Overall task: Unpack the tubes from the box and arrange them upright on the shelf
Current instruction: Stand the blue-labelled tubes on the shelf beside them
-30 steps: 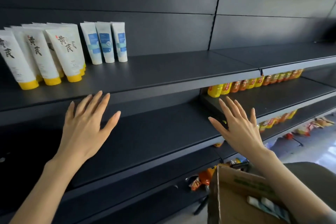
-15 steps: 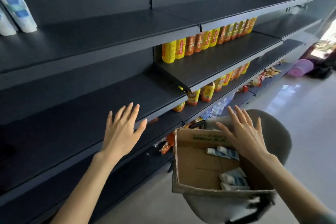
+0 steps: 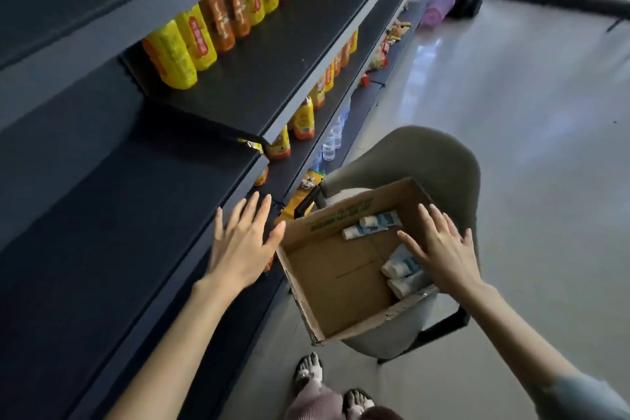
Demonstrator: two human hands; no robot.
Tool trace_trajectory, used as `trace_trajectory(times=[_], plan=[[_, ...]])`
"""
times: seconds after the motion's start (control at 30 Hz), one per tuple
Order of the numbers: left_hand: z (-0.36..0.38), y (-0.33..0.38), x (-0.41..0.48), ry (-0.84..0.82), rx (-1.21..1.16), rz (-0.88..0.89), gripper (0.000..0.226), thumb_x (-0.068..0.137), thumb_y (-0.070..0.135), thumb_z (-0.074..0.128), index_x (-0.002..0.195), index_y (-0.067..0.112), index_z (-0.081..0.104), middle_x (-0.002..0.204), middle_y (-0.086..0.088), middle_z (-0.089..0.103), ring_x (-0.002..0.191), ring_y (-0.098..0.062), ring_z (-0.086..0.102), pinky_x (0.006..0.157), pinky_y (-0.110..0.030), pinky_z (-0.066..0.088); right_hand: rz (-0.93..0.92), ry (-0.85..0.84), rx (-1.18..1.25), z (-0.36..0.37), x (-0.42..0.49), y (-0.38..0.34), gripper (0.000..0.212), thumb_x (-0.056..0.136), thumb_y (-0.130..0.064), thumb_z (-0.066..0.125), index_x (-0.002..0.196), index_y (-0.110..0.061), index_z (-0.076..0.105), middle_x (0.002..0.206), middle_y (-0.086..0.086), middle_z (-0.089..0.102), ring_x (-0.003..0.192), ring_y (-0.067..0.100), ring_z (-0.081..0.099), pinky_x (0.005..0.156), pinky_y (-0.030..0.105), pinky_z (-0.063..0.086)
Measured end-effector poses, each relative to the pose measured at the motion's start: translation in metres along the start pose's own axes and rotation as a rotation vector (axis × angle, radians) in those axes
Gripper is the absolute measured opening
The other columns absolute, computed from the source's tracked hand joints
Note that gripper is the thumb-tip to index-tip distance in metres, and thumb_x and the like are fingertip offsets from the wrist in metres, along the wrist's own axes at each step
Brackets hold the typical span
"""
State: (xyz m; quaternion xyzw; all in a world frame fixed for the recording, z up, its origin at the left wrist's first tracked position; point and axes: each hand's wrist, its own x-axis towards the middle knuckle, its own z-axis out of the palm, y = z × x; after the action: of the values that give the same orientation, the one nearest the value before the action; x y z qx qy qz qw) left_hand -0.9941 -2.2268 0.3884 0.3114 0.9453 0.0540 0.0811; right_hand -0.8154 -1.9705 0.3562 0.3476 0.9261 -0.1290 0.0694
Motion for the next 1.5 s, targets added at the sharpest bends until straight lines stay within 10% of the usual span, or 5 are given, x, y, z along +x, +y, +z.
trace_trajectory(times=[0.77,1.1,1.5], plan=[[0.139,0.021,0.145,-0.289,0.116,0.309,0.079,0.084,0.063,0.002,0.151,0.024,0.017,0.158,-0.001,0.019,0.145,-0.02,0.014,0.116,-0.048,0.007,0.383,-0.202,0.375,0.196,0.094,-0.007,0.076,0.093,-0.061,0.034,0.151,-0.015,0.014,0.157,0.009,0.019,0.14,0.03,0.029,0.105,0.046,0.037],[0.174,0.03,0.171,-0.316,0.115,0.311,0.073,0.087,0.061,0.01,0.15,0.024,0.018,0.157,0.0,0.019,0.145,-0.021,0.016,0.116,-0.045,0.006,0.906,-0.146,1.338,0.25,0.221,-0.002,0.058,0.096,-0.034,0.05,0.14,0.0,0.036,0.144,0.016,0.043,0.129,0.028,0.045,0.092,0.024,0.039],[0.18,0.025,0.177,-0.342,0.041,0.202,0.083,0.077,0.069,-0.005,0.149,0.03,0.011,0.158,0.006,0.016,0.146,-0.013,0.012,0.117,-0.038,0.0,1.151,-0.044,1.804,0.27,0.266,-0.007,0.031,0.093,-0.017,0.059,0.121,-0.006,0.05,0.131,0.019,0.054,0.117,0.036,0.055,0.085,0.045,0.051]])
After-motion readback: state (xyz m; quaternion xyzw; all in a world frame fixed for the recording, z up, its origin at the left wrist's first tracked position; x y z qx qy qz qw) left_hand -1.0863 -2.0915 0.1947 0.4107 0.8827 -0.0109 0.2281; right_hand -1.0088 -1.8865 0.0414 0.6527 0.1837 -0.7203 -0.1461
